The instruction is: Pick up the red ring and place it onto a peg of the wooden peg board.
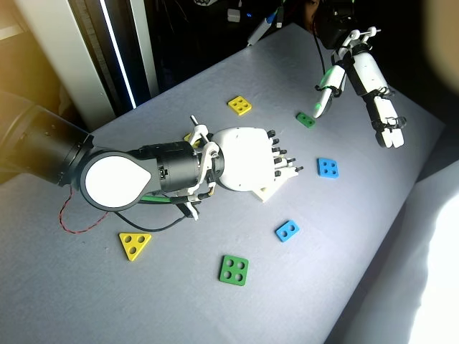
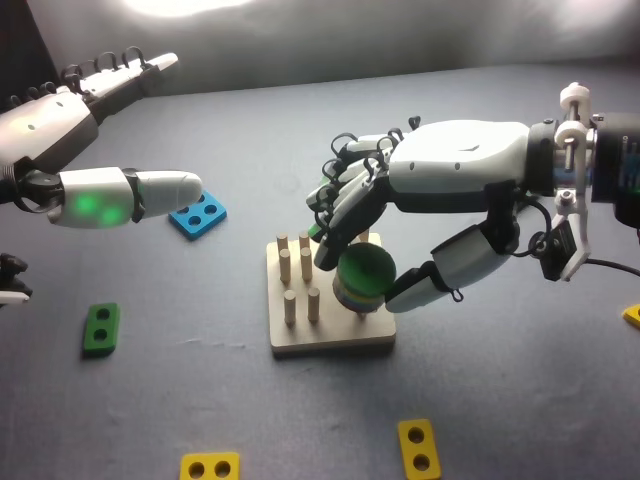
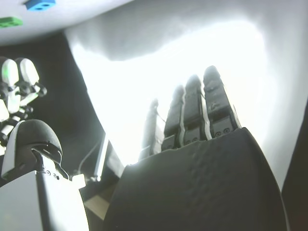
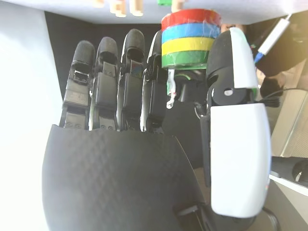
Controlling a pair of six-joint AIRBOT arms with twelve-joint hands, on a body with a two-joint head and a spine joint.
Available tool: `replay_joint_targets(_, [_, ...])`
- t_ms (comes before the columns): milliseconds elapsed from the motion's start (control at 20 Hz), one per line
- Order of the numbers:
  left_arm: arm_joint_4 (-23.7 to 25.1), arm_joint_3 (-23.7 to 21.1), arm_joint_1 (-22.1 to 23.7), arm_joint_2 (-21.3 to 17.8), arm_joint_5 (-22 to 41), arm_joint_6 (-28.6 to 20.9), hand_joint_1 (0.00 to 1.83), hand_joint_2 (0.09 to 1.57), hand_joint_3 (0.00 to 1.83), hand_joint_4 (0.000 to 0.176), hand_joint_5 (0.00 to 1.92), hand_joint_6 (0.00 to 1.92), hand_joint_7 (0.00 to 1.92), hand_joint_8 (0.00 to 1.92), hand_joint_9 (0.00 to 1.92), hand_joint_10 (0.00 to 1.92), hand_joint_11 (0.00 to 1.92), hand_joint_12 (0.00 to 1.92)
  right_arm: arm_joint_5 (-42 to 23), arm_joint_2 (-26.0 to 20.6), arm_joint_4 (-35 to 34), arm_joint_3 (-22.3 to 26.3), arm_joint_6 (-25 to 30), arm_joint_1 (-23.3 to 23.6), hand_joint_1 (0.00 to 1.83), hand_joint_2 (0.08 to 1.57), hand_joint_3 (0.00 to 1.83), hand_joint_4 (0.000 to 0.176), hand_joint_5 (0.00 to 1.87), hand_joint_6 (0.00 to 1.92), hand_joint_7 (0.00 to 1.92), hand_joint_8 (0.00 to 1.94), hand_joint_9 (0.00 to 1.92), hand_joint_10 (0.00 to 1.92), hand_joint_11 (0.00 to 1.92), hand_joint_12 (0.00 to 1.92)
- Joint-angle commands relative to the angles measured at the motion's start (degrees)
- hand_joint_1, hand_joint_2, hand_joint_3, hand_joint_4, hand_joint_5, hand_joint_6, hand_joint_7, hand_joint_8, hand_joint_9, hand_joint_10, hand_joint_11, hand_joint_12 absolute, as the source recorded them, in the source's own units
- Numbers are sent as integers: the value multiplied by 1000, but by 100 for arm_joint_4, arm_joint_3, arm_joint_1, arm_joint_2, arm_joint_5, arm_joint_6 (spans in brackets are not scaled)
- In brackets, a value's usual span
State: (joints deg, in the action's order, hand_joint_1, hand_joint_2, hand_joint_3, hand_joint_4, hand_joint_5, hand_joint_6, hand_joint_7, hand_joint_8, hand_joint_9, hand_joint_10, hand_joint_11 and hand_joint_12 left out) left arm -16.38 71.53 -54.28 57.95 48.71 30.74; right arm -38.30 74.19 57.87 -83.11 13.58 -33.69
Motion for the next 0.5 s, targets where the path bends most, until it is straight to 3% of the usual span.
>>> replay_joint_targets(0, [-4,22,80,7,700,-36,403,999,0,149,84,8,37,8,0,0,0,0,-399,25,-310,-6,55,87,1129,1121,0,0,962,1030,608,5,334,14,0,749])
replay_joint_targets(50, [-2,23,81,11,694,-36,397,971,0,160,77,4,32,5,0,0,0,0,-393,25,-303,-9,56,87,1114,1128,1,0,949,1053,609,4,337,13,0,796])
replay_joint_targets(150, [4,25,89,12,693,-36,377,953,0,144,75,2,28,2,0,0,0,0,-393,29,-278,-9,72,88,1101,1132,2,0,941,1066,599,0,342,13,0,814])
replay_joint_targets(200, [8,26,92,10,693,-36,388,948,0,156,74,2,20,0,0,0,0,0,-393,35,-244,-9,100,88,1097,1140,1,0,927,1088,590,0,335,8,0,764])
replay_joint_targets(450, [25,25,105,-2,686,-36,379,950,0,170,74,1,19,0,0,0,0,0,-338,91,-75,-24,173,85,1123,1126,0,0,953,1045,581,1,334,3,0,801])
